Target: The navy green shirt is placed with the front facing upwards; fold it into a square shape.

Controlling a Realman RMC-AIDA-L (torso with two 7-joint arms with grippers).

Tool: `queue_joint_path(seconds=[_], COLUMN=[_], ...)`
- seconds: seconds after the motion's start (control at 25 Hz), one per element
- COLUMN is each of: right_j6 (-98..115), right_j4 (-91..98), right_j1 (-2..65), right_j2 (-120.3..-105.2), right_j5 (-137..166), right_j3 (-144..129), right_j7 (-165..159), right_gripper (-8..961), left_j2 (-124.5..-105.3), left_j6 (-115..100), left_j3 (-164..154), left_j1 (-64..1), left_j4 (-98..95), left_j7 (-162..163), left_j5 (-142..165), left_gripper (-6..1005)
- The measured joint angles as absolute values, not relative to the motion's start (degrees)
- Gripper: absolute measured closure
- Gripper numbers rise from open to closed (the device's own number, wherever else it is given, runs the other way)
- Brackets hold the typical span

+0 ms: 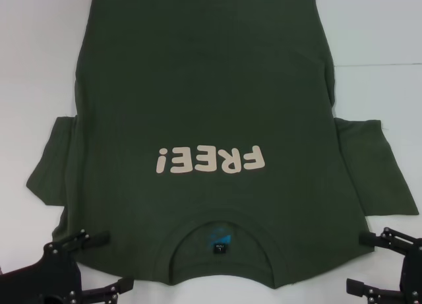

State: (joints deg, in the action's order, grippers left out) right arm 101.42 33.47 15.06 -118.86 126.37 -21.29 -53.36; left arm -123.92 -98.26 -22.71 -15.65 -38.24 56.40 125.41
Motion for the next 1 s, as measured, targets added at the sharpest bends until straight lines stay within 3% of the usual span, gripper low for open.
queue_joint_path(seconds=[0.76, 0.88, 1.0], right_j6=[99.64, 99.64, 99.68], right_j4=[32.24, 31.98, 31.98], right_j1=[15.90, 15.91, 15.91], right_j2=[-119.54, -119.54, -119.52], right_j5=[126.06, 126.03, 126.03], right_j3=[-21.00, -20.92, -20.91], right_j7=[-53.34, -53.35, -53.45], right_gripper=[26, 26, 25], left_j2=[-123.78, -122.59, -120.16], left_j6=[-98.17, -97.95, -96.73], left_j3=[-15.85, -14.23, -13.88], left_j1=[-16.73, -18.61, -21.42], left_j4=[-38.92, -40.07, -41.05], left_j7=[66.43, 79.95, 96.82], left_j5=[123.37, 122.40, 123.09], left_gripper=[67, 67, 67])
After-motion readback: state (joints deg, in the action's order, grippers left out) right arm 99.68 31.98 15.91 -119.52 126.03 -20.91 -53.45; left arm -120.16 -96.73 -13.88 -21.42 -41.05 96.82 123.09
